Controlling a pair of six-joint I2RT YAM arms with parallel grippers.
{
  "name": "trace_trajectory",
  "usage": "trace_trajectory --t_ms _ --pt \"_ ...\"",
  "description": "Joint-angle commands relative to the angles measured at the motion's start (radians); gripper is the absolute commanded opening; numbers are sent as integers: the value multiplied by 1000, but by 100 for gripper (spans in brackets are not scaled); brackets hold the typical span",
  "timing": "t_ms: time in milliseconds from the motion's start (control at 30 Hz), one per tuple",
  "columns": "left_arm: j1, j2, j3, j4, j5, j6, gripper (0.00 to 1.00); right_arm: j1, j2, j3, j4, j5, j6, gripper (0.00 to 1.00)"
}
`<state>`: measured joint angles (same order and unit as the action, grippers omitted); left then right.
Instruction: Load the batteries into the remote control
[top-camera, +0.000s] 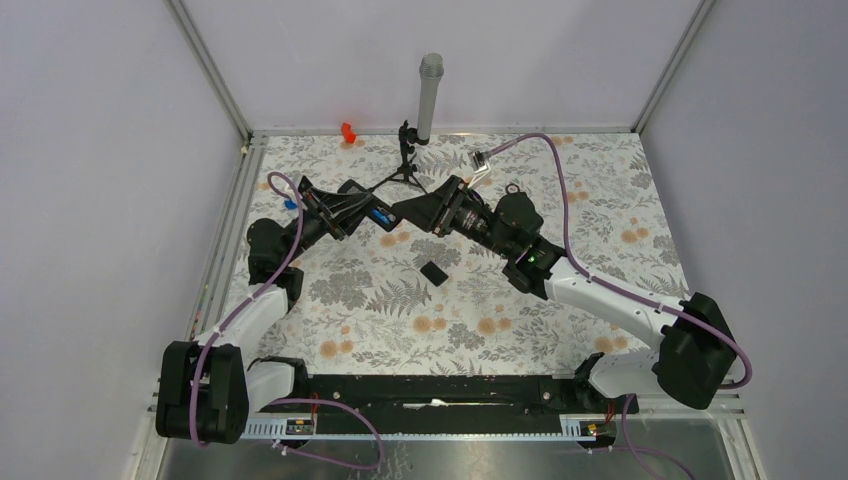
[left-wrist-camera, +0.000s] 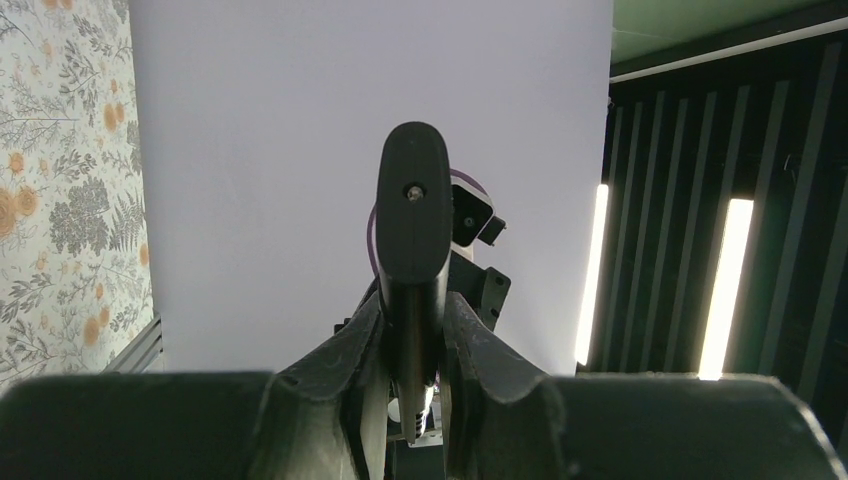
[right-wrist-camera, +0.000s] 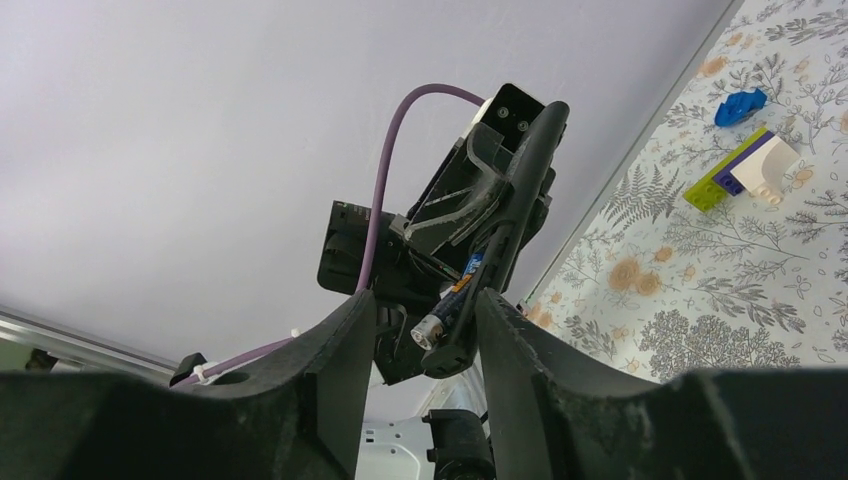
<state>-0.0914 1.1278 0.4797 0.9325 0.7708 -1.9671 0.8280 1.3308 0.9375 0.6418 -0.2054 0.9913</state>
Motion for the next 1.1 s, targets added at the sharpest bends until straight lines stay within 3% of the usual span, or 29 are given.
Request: trace_trajectory --t_ms 0,167,400,700,1067 --pt "5 -29 5 47 -16 6 0 -1 3 17 -1 -31 -43 53" --pt "5 -28 9 41 -17 16 0 -1 -14 16 -35 -1 -64 68" --pt "6 -35 9 18 -20 29 0 -1 11 11 9 -49 -37 71" --pt "5 -41 11 11 -18 33 0 -1 20 2 35 -59 -28 59" --pt "5 -80 11 -10 -12 50 0 -1 50 20 -6 -33 18 53"
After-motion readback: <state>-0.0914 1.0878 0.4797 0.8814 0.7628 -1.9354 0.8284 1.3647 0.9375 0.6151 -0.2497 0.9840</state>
